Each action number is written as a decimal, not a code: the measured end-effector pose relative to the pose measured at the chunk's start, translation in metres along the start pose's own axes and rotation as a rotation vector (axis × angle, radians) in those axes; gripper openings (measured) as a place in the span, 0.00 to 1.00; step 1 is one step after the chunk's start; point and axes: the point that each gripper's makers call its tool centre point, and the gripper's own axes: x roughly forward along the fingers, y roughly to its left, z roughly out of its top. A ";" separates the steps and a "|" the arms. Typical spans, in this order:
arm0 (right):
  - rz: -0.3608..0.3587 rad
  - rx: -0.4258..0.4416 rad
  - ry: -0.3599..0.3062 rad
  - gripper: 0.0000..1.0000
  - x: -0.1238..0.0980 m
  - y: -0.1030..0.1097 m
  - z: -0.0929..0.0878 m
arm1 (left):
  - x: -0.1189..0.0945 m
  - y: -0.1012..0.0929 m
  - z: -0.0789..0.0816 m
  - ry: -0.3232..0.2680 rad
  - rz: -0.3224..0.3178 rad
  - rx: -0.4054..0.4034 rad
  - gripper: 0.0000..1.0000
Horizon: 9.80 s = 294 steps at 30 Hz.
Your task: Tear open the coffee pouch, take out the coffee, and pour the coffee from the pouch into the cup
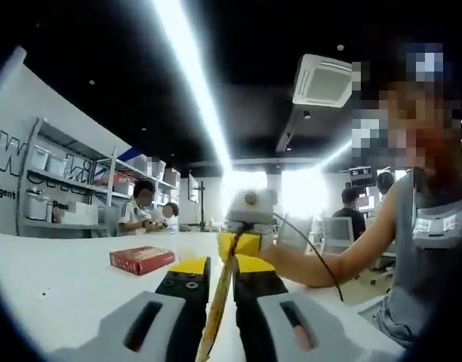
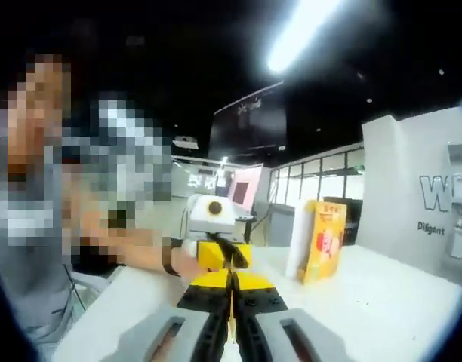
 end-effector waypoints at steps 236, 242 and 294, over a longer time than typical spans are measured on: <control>-0.483 0.030 -0.096 0.00 0.021 -0.045 0.006 | -0.021 0.053 0.027 0.378 0.903 0.430 0.01; -0.429 0.077 -0.160 0.00 0.009 -0.047 0.019 | -0.022 0.052 0.044 0.187 0.741 0.136 0.02; 0.158 -0.035 -0.149 0.03 0.029 0.059 0.038 | -0.021 -0.057 0.036 0.401 0.123 0.061 0.03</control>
